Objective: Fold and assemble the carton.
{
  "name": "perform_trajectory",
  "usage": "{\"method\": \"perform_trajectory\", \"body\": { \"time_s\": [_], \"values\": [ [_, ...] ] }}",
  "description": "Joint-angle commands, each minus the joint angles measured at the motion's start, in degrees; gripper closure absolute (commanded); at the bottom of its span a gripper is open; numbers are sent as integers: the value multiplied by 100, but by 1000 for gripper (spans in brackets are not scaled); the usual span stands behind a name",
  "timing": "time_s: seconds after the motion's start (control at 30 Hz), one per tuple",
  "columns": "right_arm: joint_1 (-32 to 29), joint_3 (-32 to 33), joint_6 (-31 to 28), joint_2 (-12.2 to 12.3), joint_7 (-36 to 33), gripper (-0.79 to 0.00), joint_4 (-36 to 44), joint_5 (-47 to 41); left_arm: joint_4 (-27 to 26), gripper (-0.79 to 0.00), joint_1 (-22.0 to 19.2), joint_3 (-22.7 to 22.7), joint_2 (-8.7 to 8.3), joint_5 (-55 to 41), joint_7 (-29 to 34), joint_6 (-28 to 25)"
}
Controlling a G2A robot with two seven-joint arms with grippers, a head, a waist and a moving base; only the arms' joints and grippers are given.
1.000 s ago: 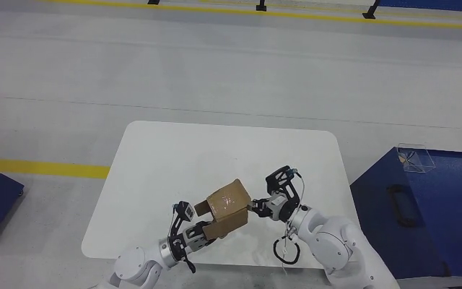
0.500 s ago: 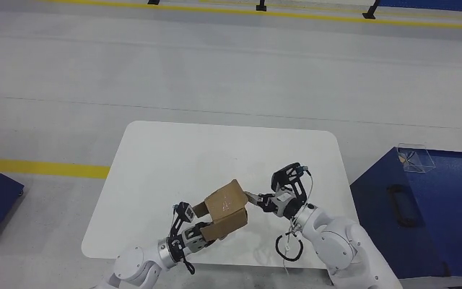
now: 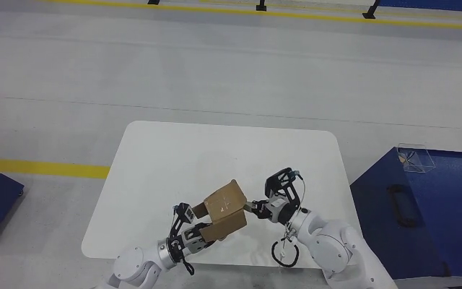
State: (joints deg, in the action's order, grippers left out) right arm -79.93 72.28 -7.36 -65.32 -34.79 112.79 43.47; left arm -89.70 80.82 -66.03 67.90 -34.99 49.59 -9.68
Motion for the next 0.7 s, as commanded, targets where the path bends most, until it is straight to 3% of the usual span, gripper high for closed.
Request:
{"method": "perform_trajectory", "body": {
  "time_s": [0.0, 0.37, 0.57, 0.67],
  "values": [
    [5, 24, -7, 4, -21, -785, -7, -18, -8, 0, 11, -17, -4, -10, 7, 0],
    [49, -131, 91, -23, 97, -785, -31, -27, -15, 0, 24, -42, -15, -27, 34, 16],
    [-34, 349, 258, -8, 440, -785, -35, -410, 32, 0, 22, -49, -18, -243, 200, 122],
    [-108, 769, 575, -16, 953, -785, -43, -771, 142, 0, -82, -61, -14, -505, 415, 265]
  ]
}}
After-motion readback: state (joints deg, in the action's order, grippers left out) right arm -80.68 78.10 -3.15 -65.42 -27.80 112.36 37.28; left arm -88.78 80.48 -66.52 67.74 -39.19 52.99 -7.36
